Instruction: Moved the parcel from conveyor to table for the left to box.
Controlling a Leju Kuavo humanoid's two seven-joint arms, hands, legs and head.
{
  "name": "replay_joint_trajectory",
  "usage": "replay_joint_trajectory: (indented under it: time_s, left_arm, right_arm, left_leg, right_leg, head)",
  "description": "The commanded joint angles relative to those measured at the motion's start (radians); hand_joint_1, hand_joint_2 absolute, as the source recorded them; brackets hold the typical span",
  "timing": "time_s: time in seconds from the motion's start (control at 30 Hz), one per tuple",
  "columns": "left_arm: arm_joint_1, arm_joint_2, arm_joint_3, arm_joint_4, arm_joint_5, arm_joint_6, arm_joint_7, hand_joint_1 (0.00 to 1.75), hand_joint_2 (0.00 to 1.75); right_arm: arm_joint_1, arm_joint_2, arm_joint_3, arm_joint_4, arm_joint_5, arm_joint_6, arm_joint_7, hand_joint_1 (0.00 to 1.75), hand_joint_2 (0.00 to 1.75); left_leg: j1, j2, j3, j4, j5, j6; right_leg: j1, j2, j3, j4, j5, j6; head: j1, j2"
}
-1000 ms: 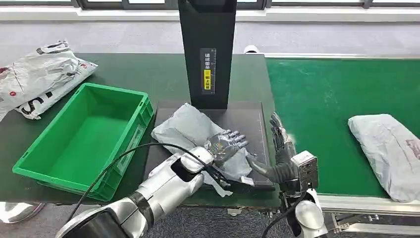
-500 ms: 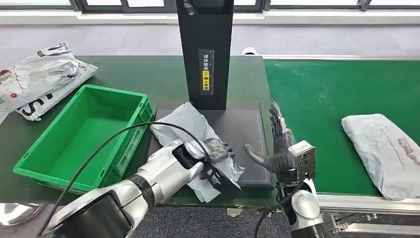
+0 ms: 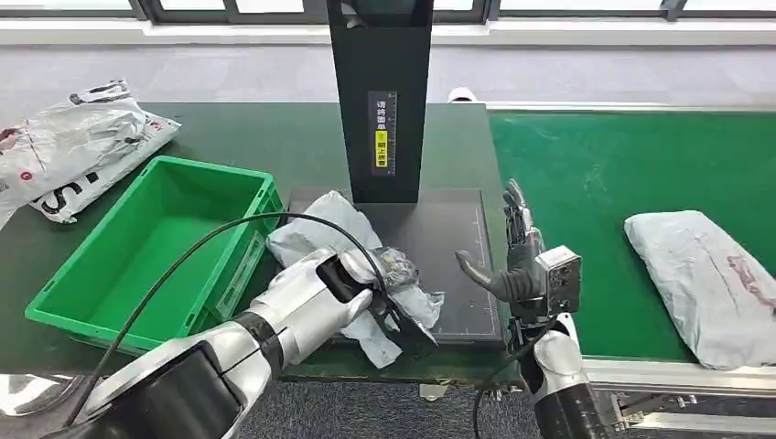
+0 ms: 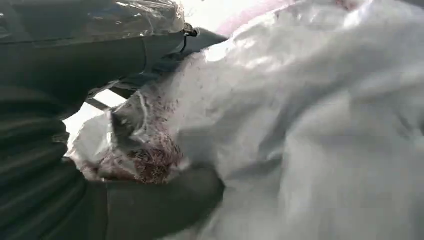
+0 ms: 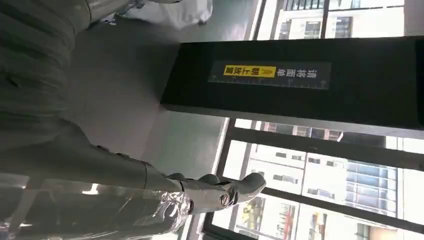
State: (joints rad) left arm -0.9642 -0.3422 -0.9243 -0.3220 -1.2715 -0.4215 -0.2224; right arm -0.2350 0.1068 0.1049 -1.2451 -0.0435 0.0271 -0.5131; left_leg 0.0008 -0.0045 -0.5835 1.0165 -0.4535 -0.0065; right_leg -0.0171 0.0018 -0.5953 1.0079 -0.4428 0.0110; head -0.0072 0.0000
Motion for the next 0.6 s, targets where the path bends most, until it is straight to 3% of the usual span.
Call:
replay_joint_trajectory:
  time_s: [0.03, 0.2, 0.37, 0.6]
  left_arm:
    - [-0.007, 0.03, -0.061, 0.068, -0.015, 0.024, 0.01, 1.75, 1.75]
    - [-0.024, 0.029, -0.043, 0.071, -0.009, 0.072, 0.003, 1.75, 1.75]
    - [-0.067, 0.027, -0.033, 0.072, -0.003, 0.112, -0.034, 1.75, 1.75]
    - [-0.148, 0.026, 0.01, 0.061, 0.052, 0.21, -0.032, 1.75, 1.75]
  right_arm:
    - [-0.066, -0.041, -0.009, 0.143, -0.034, -0.022, -0.012, 0.0, 1.75]
    - [-0.114, -0.109, 0.033, 0.267, -0.093, -0.029, -0.061, 0.0, 1.75]
    - [-0.16, -0.254, 0.146, 0.417, -0.252, -0.025, -0.144, 0.0, 1.75]
    - [0.028, -0.378, 0.19, 0.2, -0.378, -0.102, -0.129, 0.0, 1.75]
  left_leg:
    - [0.001, 0.003, 0.001, -0.003, 0.001, 0.0]
    - [0.001, 0.004, 0.0, -0.003, 0.002, 0.0]
    - [0.001, 0.002, -0.001, -0.002, 0.002, 0.0]
    - [0.001, -0.007, -0.004, 0.002, 0.001, 0.001]
  right_leg:
    - [0.001, 0.003, 0.0, -0.003, 0.003, -0.001]
    - [0.001, 0.003, -0.001, -0.004, 0.004, -0.001]
    - [0.001, 0.001, 0.0, -0.004, 0.004, 0.0]
    - [0.001, -0.006, -0.001, -0.001, 0.0, 0.001]
  head:
    - [0.0, 0.0]
    - [0.0, 0.0]
    - [0.0, 0.0]
    - [0.0, 0.0]
